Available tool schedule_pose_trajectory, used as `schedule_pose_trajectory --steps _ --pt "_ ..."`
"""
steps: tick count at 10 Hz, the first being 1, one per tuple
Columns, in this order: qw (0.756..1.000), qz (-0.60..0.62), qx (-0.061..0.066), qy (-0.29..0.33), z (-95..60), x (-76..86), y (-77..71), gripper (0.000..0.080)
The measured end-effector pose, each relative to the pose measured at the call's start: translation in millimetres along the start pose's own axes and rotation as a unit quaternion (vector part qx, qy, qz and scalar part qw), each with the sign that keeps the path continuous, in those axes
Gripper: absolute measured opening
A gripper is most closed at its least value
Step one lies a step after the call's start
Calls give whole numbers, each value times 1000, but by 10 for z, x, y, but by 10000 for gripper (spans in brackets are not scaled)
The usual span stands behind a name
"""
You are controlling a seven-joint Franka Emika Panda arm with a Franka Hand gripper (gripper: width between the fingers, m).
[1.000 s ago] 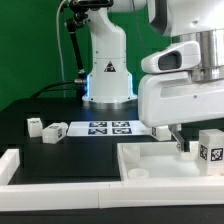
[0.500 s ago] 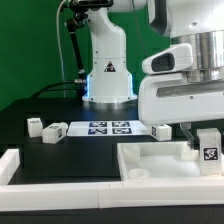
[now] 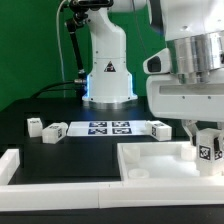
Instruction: Assemble square table
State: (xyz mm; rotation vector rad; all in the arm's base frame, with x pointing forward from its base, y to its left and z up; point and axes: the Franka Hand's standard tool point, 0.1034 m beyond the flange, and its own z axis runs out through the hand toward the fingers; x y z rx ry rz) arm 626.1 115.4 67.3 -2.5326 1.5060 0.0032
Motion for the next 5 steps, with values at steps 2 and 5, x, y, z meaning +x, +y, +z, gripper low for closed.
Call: schedule_pose_trajectory --steps 2,5 --pt "989 145 9 -17 3 -5 -6 291" --pt "966 255 16 -31 -4 25 -2 291"
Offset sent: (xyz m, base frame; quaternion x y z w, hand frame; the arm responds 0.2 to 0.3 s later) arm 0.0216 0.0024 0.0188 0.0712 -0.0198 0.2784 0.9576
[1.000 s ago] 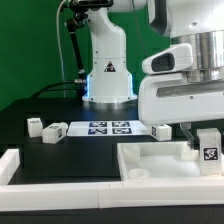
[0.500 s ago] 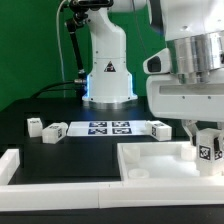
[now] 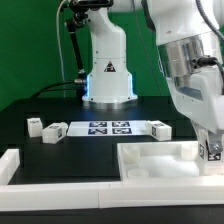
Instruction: Assemble square table
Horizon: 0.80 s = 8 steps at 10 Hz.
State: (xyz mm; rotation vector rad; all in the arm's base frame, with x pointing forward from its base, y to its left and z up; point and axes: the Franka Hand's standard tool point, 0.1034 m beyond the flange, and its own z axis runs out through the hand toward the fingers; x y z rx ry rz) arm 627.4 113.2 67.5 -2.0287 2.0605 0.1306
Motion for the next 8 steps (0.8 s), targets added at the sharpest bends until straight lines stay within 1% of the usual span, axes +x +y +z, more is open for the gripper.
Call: schedule_pose_trajectory --steps 2,3,4,5,6,7,8 --pt "1000 31 -1 -1 8 -15 6 291" --pt "1000 15 -1 -1 9 -14 7 404" --pt "999 -38 -6 1 5 -16 7 565" --pt "992 -126 -13 -3 -16 -43 -13 565" --pt "970 -243 -17 -9 -30 -80 -40 631" --pt "954 -299 -22 -14 -28 -82 -22 631" --pt "943 -332 -22 -14 -27 -74 -24 646"
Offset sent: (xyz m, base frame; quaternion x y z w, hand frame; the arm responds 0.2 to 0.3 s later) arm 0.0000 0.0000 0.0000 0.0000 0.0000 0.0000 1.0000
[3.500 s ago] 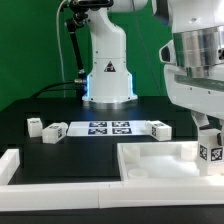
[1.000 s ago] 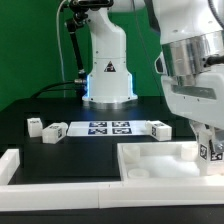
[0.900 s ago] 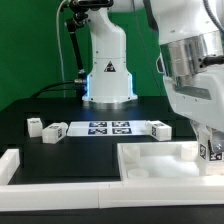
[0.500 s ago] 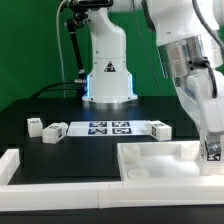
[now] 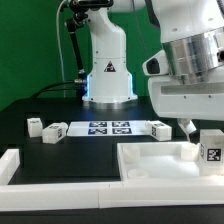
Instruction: Assemble square table
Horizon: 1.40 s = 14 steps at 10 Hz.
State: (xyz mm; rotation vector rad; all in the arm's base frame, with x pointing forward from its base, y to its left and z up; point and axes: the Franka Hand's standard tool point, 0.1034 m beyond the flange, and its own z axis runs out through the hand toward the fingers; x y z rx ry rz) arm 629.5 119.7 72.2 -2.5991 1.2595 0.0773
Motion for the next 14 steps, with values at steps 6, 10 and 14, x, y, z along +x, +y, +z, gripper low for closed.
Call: schedule_pose_trajectory --steps 6,10,14 --pt "945 -322 -29 53 -26 53 -52 648" --pt "971 -231 -24 58 -30 88 -39 369" --pt "994 -84 -34 66 -69 199 50 312"
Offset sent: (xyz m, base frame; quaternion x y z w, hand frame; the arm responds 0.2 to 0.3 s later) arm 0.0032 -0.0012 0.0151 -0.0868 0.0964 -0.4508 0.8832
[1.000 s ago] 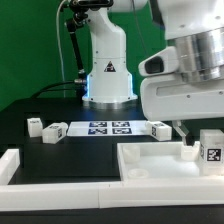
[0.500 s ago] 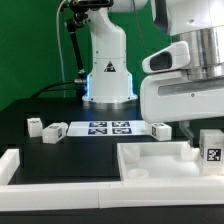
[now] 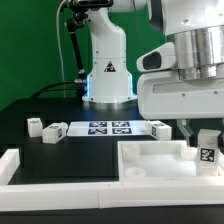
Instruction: Assemble square table
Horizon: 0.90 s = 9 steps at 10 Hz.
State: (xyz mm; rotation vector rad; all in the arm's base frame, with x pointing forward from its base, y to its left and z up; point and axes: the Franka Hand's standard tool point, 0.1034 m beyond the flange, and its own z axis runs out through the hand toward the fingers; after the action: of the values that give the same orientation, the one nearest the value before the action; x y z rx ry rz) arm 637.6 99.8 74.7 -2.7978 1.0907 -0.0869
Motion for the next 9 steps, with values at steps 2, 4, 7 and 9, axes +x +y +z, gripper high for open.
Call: schedule_pose_trajectory --steps 2,4,7,9 --pt "993 117 -18 8 -12 84 117 314" --pt "986 162 -12 23 -6 76 151 322" --pt "980 198 -8 23 26 -1 101 380" --pt "980 198 -8 23 31 -7 99 528"
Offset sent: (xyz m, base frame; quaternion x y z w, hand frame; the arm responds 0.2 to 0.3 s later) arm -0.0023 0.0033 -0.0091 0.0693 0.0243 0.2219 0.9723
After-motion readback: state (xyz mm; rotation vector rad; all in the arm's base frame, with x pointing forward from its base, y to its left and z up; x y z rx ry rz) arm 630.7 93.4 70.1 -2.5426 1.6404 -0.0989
